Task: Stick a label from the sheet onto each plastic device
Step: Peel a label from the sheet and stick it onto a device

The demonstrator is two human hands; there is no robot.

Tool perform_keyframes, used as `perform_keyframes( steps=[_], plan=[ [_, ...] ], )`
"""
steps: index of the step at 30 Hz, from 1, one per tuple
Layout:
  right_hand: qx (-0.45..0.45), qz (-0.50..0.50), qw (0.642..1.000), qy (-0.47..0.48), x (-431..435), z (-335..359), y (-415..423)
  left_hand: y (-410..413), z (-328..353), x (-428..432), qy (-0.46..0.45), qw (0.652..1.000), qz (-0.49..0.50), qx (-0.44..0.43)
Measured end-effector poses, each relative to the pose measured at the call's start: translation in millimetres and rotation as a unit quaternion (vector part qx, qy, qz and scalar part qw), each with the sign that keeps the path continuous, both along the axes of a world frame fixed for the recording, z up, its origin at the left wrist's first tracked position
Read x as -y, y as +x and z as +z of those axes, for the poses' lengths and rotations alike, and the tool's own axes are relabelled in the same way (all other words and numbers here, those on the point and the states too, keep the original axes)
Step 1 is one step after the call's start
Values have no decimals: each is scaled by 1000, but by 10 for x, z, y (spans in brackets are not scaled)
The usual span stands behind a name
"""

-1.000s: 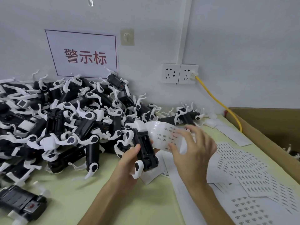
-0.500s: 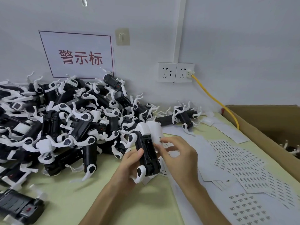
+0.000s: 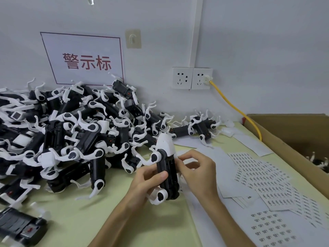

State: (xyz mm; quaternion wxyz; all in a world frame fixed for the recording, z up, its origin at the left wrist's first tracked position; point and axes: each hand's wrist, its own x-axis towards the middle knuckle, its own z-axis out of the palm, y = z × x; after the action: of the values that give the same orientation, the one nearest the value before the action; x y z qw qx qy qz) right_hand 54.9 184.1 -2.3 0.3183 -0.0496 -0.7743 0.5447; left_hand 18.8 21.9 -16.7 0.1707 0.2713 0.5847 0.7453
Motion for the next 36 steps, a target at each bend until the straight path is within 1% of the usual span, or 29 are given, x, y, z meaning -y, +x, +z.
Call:
perform_keyframes(
  steps=[8,16,18,19,22,24,27,30,32,33,36],
  plan=[
    [12,-5,1000,-27,3,18,4,5,-7,-7,-13,1000,-6,-23],
    [41,23,995,-87,-50,42,-32,13,14,5,-3,1000,-2,-12],
    [53,36,991,-120,-63,46,-37,9,16,7,0,1000,0,4],
    [55,35,991,-120,-70,45,-41,8,14,7,6,1000,-3,11],
    [52,16,996,-76,-76,29,-52,13,20,0,12,999,-9,29],
    [48,9,996,-75,-78,11,-57,9,22,1,19,999,-12,42],
    [41,-19,993,-111,-118,-6,-72,-4,40,12,26,997,-3,75],
    [17,-27,987,-155,-193,14,-78,-35,54,27,4,995,22,97],
    [9,-6,985,-170,-225,41,-73,-54,62,54,-4,992,25,123],
    [11,12,983,-180,-231,58,-70,-56,75,67,5,989,12,146],
    [38,79,979,-185,-233,94,-56,-57,93,102,89,972,-58,207]
  ],
)
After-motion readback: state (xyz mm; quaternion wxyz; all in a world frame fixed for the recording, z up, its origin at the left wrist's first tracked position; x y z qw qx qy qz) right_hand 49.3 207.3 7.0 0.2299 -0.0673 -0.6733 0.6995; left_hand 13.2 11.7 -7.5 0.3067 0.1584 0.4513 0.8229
